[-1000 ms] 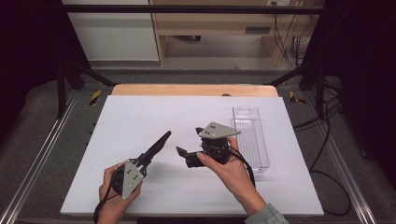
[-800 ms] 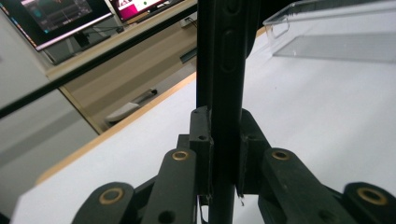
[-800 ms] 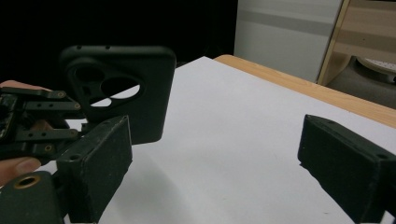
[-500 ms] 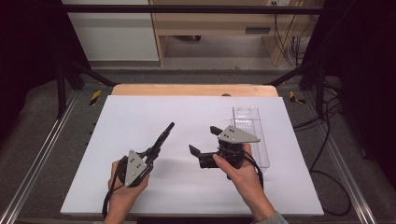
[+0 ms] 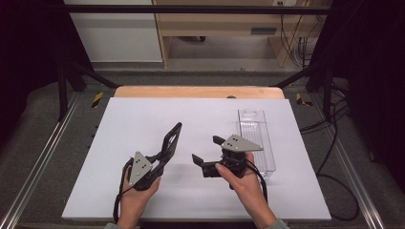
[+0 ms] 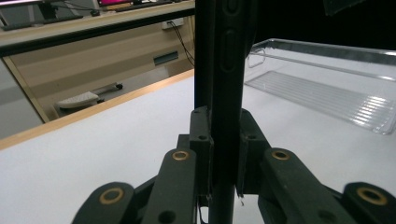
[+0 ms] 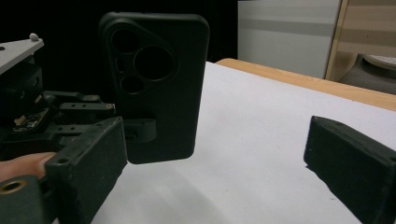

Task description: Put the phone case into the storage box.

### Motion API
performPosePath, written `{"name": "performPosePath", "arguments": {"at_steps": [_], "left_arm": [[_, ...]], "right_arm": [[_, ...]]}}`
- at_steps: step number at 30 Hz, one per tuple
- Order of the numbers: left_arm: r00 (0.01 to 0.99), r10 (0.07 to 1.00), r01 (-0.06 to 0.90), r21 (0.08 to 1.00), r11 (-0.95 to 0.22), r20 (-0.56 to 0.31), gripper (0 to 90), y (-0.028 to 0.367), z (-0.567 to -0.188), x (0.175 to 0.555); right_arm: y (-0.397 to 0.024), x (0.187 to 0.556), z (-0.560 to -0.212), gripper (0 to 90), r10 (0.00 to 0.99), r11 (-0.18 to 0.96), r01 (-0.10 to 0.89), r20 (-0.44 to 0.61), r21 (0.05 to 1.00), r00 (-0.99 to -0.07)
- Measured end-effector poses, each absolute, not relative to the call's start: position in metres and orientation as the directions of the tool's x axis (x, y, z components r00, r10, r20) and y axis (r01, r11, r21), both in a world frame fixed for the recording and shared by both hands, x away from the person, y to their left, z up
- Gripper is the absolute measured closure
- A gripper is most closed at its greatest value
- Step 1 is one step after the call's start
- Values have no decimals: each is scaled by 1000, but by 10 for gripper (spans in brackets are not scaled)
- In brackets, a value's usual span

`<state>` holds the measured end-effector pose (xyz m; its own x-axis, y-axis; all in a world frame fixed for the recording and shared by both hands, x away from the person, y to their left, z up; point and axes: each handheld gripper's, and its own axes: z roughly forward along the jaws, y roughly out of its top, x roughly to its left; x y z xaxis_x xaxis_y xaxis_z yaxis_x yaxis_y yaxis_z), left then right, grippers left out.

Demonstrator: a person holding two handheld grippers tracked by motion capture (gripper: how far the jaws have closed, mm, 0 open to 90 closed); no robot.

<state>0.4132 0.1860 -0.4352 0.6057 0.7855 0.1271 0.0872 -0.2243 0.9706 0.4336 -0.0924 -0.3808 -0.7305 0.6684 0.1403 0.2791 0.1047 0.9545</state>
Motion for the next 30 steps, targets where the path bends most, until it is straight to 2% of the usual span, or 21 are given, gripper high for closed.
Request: {"name": "performPosePath", "arguments": {"at_steps": [12, 20, 30], "left_arm": [[624, 781, 117, 983, -140, 36, 801, 185, -435, 408], [646, 764, 151, 982, -110, -14, 801, 181, -438, 410], [652, 754, 184, 981, -61, -75, 802, 184, -439, 411]], "right_arm": [[-87, 428, -386, 53, 647, 109, 262, 132, 959, -751], [-81, 431, -394, 31, 676, 72, 276, 157, 958, -720], [-57, 433, -388, 23, 653, 37, 277, 186, 960, -734]]}}
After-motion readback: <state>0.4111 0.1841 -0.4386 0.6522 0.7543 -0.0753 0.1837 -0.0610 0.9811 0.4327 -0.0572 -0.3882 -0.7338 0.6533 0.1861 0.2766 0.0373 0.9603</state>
